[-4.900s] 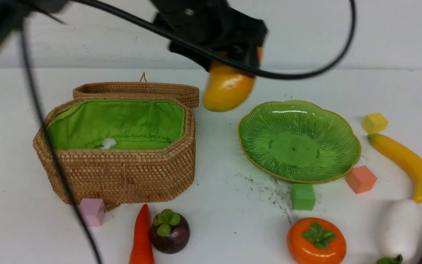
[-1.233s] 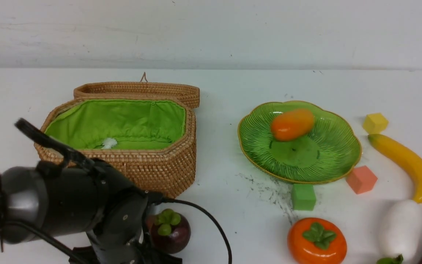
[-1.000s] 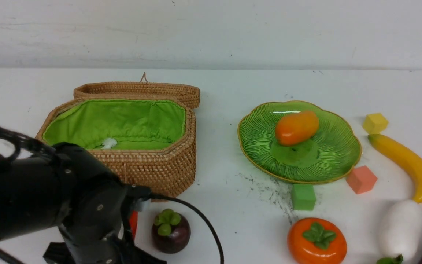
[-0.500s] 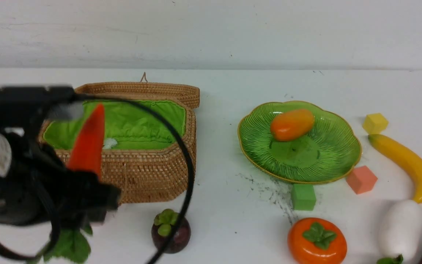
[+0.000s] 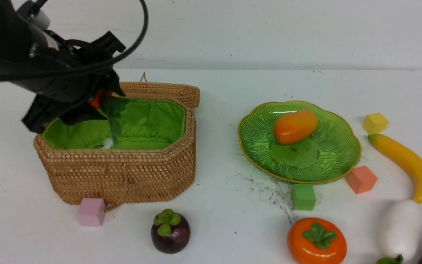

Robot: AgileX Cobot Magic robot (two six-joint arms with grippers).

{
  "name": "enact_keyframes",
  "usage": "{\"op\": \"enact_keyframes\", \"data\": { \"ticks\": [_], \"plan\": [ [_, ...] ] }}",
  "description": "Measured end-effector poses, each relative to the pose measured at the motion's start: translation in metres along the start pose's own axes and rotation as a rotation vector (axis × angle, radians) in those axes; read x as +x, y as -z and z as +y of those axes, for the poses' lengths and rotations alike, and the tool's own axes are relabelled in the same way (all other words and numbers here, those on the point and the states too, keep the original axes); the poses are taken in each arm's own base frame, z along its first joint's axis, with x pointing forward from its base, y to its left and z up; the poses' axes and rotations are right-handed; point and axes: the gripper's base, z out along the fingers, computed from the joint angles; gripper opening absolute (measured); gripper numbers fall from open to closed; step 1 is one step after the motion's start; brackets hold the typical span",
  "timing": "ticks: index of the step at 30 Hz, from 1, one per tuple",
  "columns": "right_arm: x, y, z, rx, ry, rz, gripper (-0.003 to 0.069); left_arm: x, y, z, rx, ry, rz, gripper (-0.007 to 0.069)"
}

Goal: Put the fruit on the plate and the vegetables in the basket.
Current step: Use the left arm to grab a carrot and put it into the left basket, then grab a mangosteen with your left arm and put it on the plate on the right

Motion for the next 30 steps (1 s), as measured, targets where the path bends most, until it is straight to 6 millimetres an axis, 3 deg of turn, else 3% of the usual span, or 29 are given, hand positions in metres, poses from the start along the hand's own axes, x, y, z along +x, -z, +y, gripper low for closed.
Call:
{"op": "enact_keyframes", "data": {
  "ticks": [6,11,15,23,30],
  "plan": [
    [0.0,0.0,0.0,0.0,0.0,0.0,0.0245,-0.007,-0.047,0.001,0.051,0.174,0.03,0.0359],
    [0.0,0.0,0.0,0.0,0.0,0.0,0.0245,-0.006,-0.065,0.005,0.032,0.194,0.042,0.0359],
    [0.0,0.0,0.0,0.0,0.0,0.0,0.0245,-0.005,-0.068,0.006,0.031,0.204,0.045,0.037],
    [0.0,0.0,0.0,0.0,0.0,0.0,0.0245,-0.006,-0.068,0.004,0.051,0.209,0.035,0.0497],
    [0.0,0.0,0.0,0.0,0.0,0.0,0.0245,-0.006,-0.068,0.004,0.051,0.21,0.035,0.0511]
  ]
}}
